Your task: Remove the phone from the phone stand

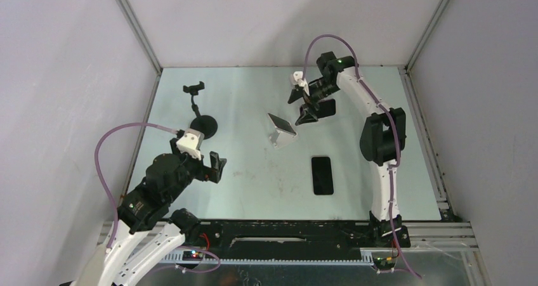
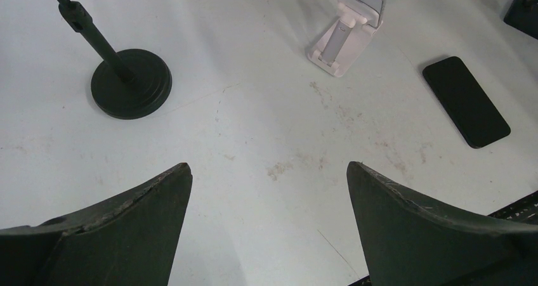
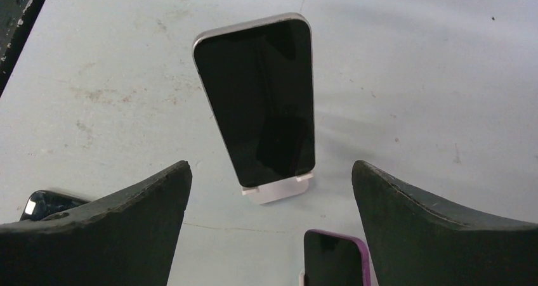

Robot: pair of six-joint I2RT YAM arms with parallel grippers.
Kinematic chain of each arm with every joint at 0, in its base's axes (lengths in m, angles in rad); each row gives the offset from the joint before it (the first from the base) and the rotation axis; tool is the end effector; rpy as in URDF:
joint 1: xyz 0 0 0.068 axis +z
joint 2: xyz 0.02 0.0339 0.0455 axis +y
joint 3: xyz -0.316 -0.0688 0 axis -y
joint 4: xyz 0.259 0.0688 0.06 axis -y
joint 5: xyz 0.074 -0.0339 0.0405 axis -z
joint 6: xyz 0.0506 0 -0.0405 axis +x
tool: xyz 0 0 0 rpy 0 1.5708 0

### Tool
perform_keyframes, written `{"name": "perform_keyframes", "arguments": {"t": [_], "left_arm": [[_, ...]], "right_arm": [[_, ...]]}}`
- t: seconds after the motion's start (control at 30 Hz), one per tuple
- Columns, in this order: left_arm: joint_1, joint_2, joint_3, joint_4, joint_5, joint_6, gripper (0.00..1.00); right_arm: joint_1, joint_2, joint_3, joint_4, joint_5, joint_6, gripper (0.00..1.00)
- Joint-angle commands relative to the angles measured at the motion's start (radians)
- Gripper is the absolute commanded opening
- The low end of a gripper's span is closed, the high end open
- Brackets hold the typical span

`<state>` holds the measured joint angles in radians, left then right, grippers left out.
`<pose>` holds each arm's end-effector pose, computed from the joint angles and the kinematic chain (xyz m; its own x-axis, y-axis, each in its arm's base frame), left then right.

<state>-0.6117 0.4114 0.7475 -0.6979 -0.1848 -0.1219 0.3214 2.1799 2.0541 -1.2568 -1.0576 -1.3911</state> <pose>0.0633 -0.0331 0.3381 -0.3392 0.0919 -0.9362 0.3854 0.9214 -0.0492 0.4451 0.1946 0.3026 0.1382 -0.4631 -0.8755 -0.9724 -0.2313 -0.0311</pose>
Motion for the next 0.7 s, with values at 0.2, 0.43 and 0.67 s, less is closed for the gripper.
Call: {"name": "perform_keyframes", "arguments": {"t": [0.2,0.43,0.67], "left_arm": [[-0.004,0.007,-0.007,0.033,-0.003,0.019,1.00],[-0.003,0.008,-0.007,0.033,-0.005,0.019,1.00],[-0.003,0.013,-0.007,0.032,-0.006,0.019,1.00]], "right_arm": [[0.038,0.080,0.124,-0.138,-0.038,-0.140,0.99],[0.043,0.117,0.161,-0.157,-0.062,-0.168,0.99],[0.052,0.133,0.173,-0.161,-0.078,-0.182,0.99]]}}
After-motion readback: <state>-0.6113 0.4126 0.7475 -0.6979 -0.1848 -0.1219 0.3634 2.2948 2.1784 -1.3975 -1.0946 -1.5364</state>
